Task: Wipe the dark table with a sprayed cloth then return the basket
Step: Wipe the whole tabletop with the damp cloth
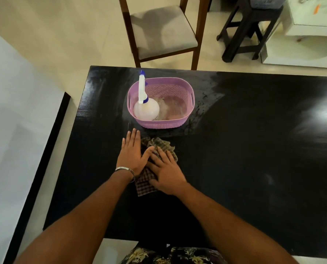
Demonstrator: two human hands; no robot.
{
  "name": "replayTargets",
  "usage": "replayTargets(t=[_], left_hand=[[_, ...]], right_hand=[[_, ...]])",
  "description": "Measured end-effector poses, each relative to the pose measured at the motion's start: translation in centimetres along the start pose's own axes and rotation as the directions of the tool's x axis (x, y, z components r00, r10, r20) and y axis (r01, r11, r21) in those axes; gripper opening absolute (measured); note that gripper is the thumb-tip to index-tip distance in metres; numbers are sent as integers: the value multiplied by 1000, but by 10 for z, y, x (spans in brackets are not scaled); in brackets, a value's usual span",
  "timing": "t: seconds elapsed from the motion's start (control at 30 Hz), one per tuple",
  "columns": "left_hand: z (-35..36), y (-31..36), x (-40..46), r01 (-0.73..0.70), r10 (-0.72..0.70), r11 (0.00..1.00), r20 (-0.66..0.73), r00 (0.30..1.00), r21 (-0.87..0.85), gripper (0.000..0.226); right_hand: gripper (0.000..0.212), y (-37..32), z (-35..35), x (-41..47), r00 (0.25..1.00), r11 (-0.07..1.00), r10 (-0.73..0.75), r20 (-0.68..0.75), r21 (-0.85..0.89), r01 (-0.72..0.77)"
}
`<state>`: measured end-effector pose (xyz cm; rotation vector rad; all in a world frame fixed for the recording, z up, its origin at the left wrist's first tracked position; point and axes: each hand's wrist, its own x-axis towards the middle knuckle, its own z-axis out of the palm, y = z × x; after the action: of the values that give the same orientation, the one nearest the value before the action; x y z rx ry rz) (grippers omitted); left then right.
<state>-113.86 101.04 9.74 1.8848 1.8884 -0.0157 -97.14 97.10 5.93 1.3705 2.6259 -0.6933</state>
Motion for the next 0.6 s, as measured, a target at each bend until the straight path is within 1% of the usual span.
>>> replayTargets(t=[0.03, 0.07, 0.13, 0.2, 0.27, 0.33, 0.4, 0.43, 0.47, 0.5, 0.53, 0.57, 0.6], left_hand=[[0, 0, 0, -10, 10, 1000, -14, 1000, -9, 96], [0, 0, -1, -16, 16, 1000, -25, 1000, -17, 96], [-1, 3, -1, -11, 10, 1000, -23, 1000, -20, 95], [-3, 6, -3, 2, -2, 1000, -12, 1000, -16, 96], [-4, 6, -6, 8, -8, 1000, -13, 1000, -19, 96], [-4, 2, -10, 13, -14, 1000, -14, 1000, -19, 97], [-5, -3, -14, 26, -27, 999, -17, 999, -21, 97], [-6, -6, -17, 34, -35, 999, -20, 999, -25, 97], [-6, -9, -18, 41, -41, 999, -26, 999, -30, 96], [-5, -11, -20, 46, -48, 998, -35, 998, -33, 96], [-6, -14, -23, 50, -52, 998, -43, 998, -34, 95], [-5, -17, -25, 51, -53, 998, -48, 997, -38, 95], [-5, -20, -26, 52, -54, 998, -53, 997, -45, 94]], right_hand=[[79, 15, -1, -7, 1000, 1000, 3, -4, -26, -3], [80, 30, -4, -16, 998, 998, 53, -26, -33, -54], [79, 68, -13, -38, 964, 969, 249, -92, 27, -248], [76, 113, -22, -65, 874, 886, 463, -148, 82, -456], [72, 157, -32, -91, 728, 752, 659, -191, 132, -646], [70, 188, -44, -108, 547, 567, 824, -150, 225, -793], [68, 192, -50, -106, 371, 372, 926, -65, 318, -872], [67, 184, -48, -98, 301, 296, 953, -41, 356, -886], [66, 169, -45, -86, 269, 266, 962, -48, 387, -883], [66, 147, -40, -72, 286, 297, 954, -89, 407, -864], [66, 121, -33, -58, 349, 379, 925, -149, 408, -831], [68, 92, -25, -45, 448, 488, 873, -195, 384, -784], [71, 61, -17, -33, 569, 602, 797, -202, 333, -726]])
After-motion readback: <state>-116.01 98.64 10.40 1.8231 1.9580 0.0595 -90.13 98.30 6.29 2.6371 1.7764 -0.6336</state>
